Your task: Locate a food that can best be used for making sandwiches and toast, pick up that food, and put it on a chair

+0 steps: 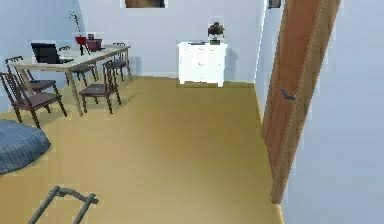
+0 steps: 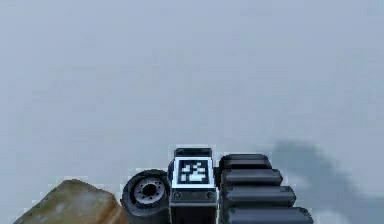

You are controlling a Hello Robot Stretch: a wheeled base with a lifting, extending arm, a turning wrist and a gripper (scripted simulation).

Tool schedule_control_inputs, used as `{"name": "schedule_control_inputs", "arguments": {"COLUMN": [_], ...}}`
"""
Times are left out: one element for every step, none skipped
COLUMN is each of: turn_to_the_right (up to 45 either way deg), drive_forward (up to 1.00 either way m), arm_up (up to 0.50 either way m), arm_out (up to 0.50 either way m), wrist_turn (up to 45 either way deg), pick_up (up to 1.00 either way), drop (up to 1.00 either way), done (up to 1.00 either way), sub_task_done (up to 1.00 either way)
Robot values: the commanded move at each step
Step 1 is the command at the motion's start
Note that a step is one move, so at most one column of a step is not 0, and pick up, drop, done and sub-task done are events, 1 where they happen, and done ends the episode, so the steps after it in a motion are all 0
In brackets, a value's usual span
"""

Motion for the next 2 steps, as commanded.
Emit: {"name": "schedule_control_inputs", "arguments": {"turn_to_the_right": [0.0, -21.0], "drive_forward": [1.0, 0.0], "arm_up": [0.0, 0.0], "arm_out": [0.0, 0.0], "wrist_turn": [0.0, 0.0], "pick_up": [0.0, 0.0], "drop": [0.0, 0.0], "done": [0.0, 0.0], "sub_task_done": [0.0, 0.0]}}
